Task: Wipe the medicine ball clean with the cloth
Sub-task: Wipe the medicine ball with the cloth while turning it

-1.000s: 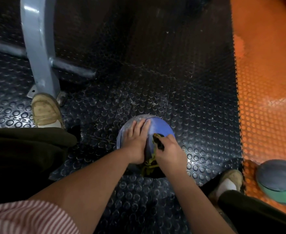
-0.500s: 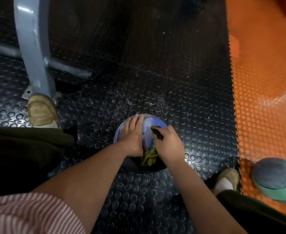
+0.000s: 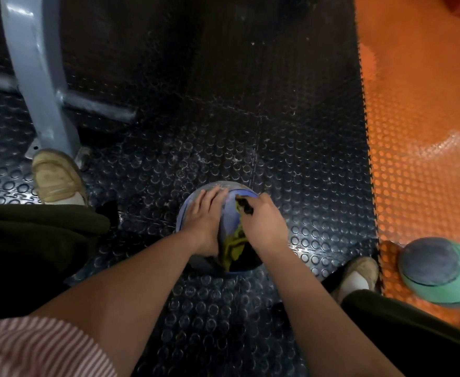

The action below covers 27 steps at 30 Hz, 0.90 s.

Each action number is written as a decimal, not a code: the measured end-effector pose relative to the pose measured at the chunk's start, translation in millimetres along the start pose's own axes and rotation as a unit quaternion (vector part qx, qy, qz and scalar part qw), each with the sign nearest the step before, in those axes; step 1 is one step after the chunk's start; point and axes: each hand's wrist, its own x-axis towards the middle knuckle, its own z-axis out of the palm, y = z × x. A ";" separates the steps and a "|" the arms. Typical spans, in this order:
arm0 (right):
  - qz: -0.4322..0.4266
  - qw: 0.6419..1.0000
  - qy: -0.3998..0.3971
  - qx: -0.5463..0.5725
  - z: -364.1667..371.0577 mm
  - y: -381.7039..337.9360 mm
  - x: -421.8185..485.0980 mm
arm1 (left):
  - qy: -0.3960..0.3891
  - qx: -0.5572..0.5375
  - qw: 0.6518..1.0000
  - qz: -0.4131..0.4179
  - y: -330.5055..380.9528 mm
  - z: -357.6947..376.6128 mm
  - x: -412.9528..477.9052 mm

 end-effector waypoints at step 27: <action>-0.020 0.996 -0.028 -0.084 -10.6 -11.7 23.3 | -0.029 0.036 0.999 -0.016 9.3 1.6 -18.7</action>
